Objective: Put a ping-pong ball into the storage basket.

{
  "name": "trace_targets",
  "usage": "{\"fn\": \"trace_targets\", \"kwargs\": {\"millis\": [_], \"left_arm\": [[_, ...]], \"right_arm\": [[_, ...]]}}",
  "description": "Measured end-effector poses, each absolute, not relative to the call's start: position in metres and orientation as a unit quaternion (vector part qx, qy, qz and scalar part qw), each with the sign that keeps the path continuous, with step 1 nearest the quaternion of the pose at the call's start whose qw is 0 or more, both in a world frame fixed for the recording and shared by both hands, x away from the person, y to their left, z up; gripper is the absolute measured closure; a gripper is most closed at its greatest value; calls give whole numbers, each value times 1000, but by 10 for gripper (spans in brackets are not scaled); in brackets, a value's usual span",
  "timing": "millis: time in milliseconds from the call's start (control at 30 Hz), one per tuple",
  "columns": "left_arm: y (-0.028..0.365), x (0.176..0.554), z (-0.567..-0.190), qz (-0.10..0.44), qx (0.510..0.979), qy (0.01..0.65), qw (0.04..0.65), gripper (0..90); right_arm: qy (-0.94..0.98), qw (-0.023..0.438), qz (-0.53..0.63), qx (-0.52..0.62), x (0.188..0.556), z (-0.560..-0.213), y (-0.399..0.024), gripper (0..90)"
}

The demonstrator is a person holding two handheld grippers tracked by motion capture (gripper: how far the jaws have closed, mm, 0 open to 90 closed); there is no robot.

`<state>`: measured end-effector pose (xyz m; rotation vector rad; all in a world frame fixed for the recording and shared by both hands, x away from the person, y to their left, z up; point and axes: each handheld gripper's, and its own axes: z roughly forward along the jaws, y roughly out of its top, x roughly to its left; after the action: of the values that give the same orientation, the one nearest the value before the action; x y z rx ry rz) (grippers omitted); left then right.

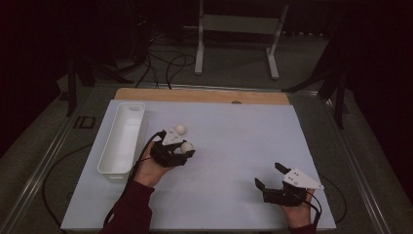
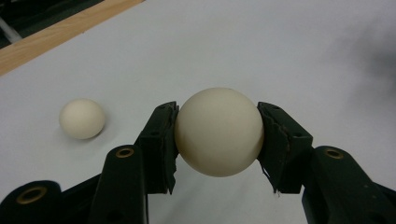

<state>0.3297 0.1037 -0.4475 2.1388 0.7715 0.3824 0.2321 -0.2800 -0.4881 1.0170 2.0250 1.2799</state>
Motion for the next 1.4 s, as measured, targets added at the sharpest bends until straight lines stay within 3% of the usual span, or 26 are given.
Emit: {"fn": "trace_targets", "kwargs": {"millis": [1400], "left_arm": [[116, 326, -433, 163, 842, 306, 412, 512]], "right_arm": [[750, 268, 472, 377, 232, -488, -280, 84]]}}
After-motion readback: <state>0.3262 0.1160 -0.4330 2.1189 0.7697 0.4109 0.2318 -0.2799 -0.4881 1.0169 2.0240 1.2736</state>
